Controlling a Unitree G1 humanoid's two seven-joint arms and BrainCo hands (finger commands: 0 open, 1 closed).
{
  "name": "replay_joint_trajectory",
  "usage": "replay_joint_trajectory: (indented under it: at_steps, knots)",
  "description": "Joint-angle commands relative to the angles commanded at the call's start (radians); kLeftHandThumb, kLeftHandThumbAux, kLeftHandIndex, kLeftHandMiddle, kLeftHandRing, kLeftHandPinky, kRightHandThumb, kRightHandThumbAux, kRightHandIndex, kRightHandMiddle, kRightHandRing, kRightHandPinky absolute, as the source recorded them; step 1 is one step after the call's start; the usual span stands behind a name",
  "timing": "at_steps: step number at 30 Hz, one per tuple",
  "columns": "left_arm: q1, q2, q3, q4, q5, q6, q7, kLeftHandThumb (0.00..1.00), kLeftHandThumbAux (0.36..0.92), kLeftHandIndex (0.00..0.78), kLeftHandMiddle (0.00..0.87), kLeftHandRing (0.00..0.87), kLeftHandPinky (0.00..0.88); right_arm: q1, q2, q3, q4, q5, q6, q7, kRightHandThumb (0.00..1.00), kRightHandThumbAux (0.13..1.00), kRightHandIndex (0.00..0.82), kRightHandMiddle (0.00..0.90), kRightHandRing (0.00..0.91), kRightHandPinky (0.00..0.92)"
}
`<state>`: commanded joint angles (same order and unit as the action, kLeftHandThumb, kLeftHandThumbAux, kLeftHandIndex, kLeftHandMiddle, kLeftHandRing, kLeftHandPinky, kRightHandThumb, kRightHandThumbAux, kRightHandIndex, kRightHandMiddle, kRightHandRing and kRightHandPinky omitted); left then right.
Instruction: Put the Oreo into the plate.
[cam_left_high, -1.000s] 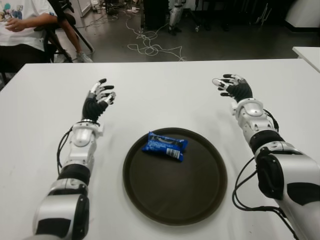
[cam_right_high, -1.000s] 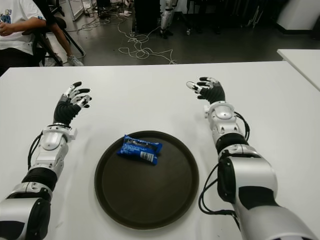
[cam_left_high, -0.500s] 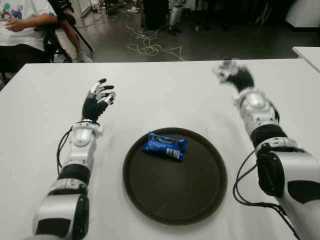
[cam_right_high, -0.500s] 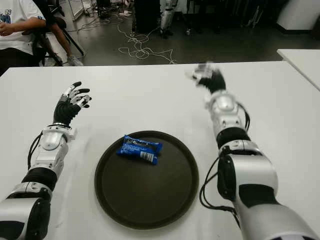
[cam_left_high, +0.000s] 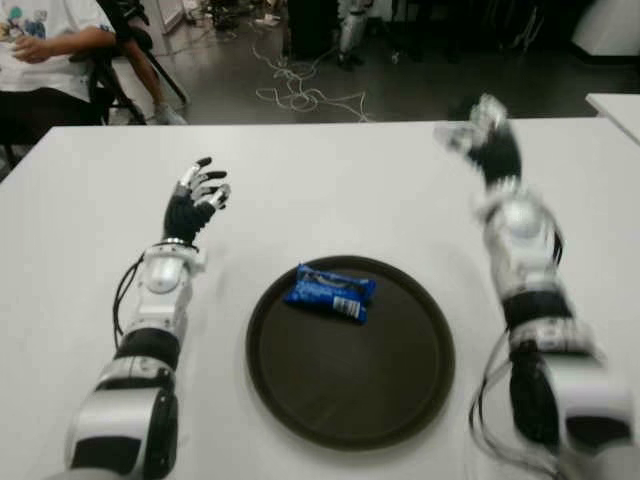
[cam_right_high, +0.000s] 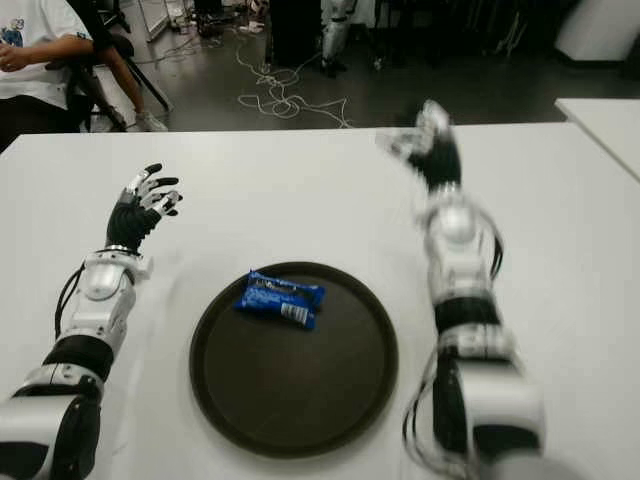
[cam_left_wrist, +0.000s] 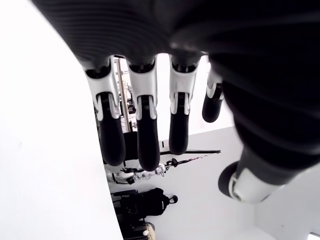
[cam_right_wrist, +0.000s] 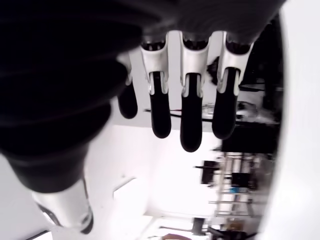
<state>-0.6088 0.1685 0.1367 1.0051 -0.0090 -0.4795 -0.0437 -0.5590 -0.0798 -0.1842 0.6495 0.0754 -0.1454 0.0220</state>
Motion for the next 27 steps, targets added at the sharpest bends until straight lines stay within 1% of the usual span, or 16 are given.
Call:
replay_joint_trajectory:
  at_steps: [5, 7, 10, 12, 14, 16, 18, 23, 25, 27]
  knots:
    - [0.002, 0.000, 0.000, 0.004, 0.001, -0.006, 0.001, 0.441, 0.650, 0.142, 0.272, 0.328, 0.399, 0.008, 0.006, -0.005, -0.030, 0.010, 0.067, -0.012, 0.184, 0.765, 0.263, 0.354, 0.397, 0.453]
    - [0.004, 0.000, -0.001, 0.004, 0.003, -0.009, 0.001, 0.429, 0.644, 0.142, 0.273, 0.330, 0.401, 0.000, 0.011, -0.009, -0.025, 0.014, 0.085, -0.026, 0.204, 0.761, 0.259, 0.352, 0.400, 0.461]
    - [0.006, 0.001, -0.003, 0.002, 0.005, -0.015, 0.001, 0.418, 0.643, 0.141, 0.273, 0.330, 0.401, -0.033, 0.014, -0.015, 0.028, 0.012, 0.086, -0.053, 0.240, 0.760, 0.258, 0.354, 0.406, 0.469]
    - [0.007, 0.001, -0.003, 0.002, 0.005, -0.017, 0.000, 0.415, 0.643, 0.141, 0.274, 0.330, 0.401, -0.037, 0.013, -0.014, 0.035, 0.013, 0.085, -0.058, 0.250, 0.760, 0.258, 0.355, 0.408, 0.471]
    - [0.009, 0.001, -0.004, 0.000, 0.006, -0.019, 0.001, 0.415, 0.643, 0.142, 0.276, 0.332, 0.402, -0.058, 0.008, -0.021, 0.088, 0.013, 0.064, -0.067, 0.252, 0.762, 0.260, 0.355, 0.406, 0.467]
    - [0.012, 0.001, -0.005, -0.004, 0.007, -0.018, 0.001, 0.417, 0.643, 0.142, 0.278, 0.333, 0.404, -0.067, 0.003, -0.025, 0.131, 0.009, 0.036, -0.080, 0.250, 0.764, 0.261, 0.354, 0.404, 0.463]
    - [0.013, 0.001, -0.005, -0.005, 0.006, -0.015, -0.001, 0.421, 0.644, 0.142, 0.274, 0.329, 0.400, -0.070, -0.002, -0.026, 0.161, 0.000, 0.006, -0.098, 0.231, 0.786, 0.265, 0.348, 0.395, 0.455]
    - [0.018, -0.002, -0.005, -0.010, 0.001, -0.015, -0.010, 0.433, 0.649, 0.138, 0.265, 0.320, 0.396, -0.075, -0.010, -0.019, 0.191, -0.010, -0.035, -0.118, 0.200, 0.821, 0.277, 0.342, 0.389, 0.450]
    - [0.019, -0.003, -0.005, -0.013, 0.000, -0.016, -0.011, 0.434, 0.654, 0.135, 0.263, 0.318, 0.397, -0.074, -0.012, -0.017, 0.194, -0.011, -0.048, -0.121, 0.195, 0.824, 0.280, 0.340, 0.387, 0.444]
    - [0.021, -0.005, -0.003, -0.016, -0.003, -0.018, -0.015, 0.435, 0.659, 0.134, 0.262, 0.317, 0.397, -0.062, -0.009, -0.013, 0.174, -0.012, -0.056, -0.123, 0.203, 0.825, 0.287, 0.342, 0.386, 0.442]
